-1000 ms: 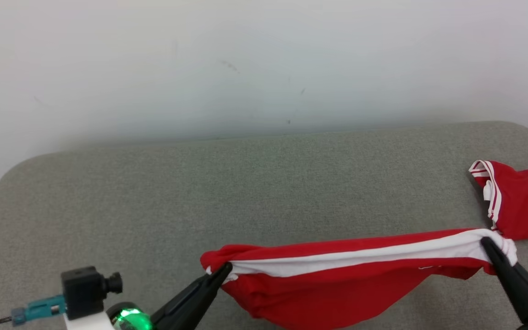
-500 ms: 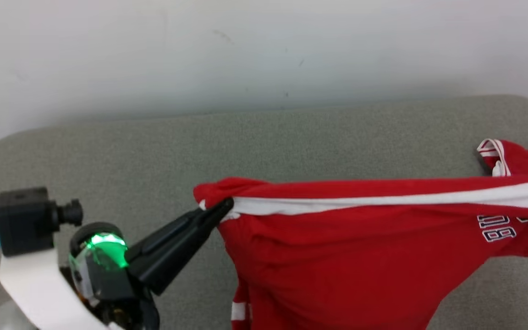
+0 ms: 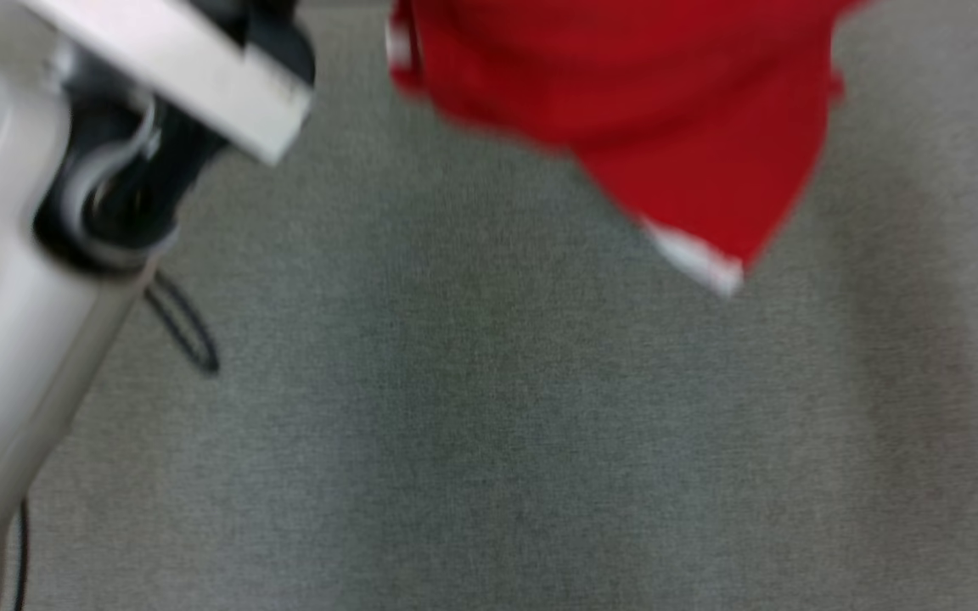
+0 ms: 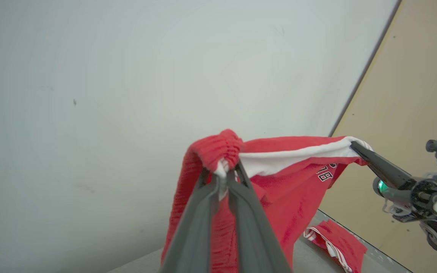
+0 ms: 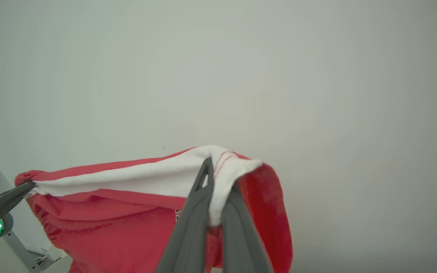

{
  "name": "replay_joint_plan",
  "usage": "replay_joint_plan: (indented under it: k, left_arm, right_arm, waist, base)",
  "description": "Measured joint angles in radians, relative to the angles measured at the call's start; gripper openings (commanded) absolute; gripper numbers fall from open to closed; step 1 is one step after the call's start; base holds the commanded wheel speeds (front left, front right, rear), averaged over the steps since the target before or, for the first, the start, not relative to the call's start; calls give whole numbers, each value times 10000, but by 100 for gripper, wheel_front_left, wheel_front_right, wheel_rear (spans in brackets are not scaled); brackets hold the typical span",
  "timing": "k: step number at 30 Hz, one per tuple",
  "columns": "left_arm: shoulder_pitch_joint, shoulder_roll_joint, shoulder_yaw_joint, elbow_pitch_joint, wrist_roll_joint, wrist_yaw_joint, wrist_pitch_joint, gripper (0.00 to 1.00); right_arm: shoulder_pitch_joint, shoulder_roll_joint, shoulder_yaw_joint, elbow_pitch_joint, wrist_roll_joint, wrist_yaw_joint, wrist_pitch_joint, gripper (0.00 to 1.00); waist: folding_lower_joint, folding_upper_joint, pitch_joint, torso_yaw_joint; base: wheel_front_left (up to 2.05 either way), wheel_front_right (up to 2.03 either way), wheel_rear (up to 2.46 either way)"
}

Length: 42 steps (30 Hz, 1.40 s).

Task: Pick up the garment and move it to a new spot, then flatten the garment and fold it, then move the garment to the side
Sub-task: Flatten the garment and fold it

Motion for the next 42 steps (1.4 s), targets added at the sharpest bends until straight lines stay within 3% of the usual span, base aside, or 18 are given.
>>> replay_joint_plan:
  k: [4, 7, 13, 24, 28, 35, 42]
  left_arm:
    - [-1438, -980, -247, 2167, 1223, -407, -1344, 0]
    - [-1639, -1499, -600, 3549, 1847, -646, -2456, 0]
    - [-182, -1898, -1432, 4537, 2071, -907, -3446, 0]
    - [5405, -1116, -947, 1584, 2123, -949, -3584, 0]
    - [7359, -1057, -834, 690, 2347, -696, -3584, 0]
    - [10258, -786, -1101, -510, 2550, 29, -3584, 0]
    - [11896, -462, -1009, -1312, 2240, 447, -3561, 0]
  right_arm:
    - [-1642, 1101, 399, 1597, -934, 0, -660, 0]
    - [-1756, 1438, 698, 2449, -1026, 0, -1239, 0]
    - [6, 1041, 1446, 2744, -533, 0, -2270, 0]
    - [5424, -1112, 2029, 531, 955, 0, -3156, 0]
    - [7176, -1569, 1990, -92, 1200, -2, -3009, 0]
    - [9803, -1990, 1530, -955, 1603, 0, -2385, 0]
    - [11773, -2044, 1001, -1511, 1638, 4, -1645, 0]
  waist:
    - [1, -1, 812, 10]
    - [2, 0, 1176, 16]
    - [0, 0, 1075, 72]
    - [-3, 0, -613, 215]
    - [-5, 0, -1445, 278]
    - [-6, 0, -2765, 347]
    - [-7, 0, -3491, 560]
  base:
    - [0, 0, 0]
    - [0, 0, 0]
    - [0, 0, 0]
    - [0, 0, 0]
    - [0, 0, 0]
    - [0, 0, 0]
    - [0, 0, 0]
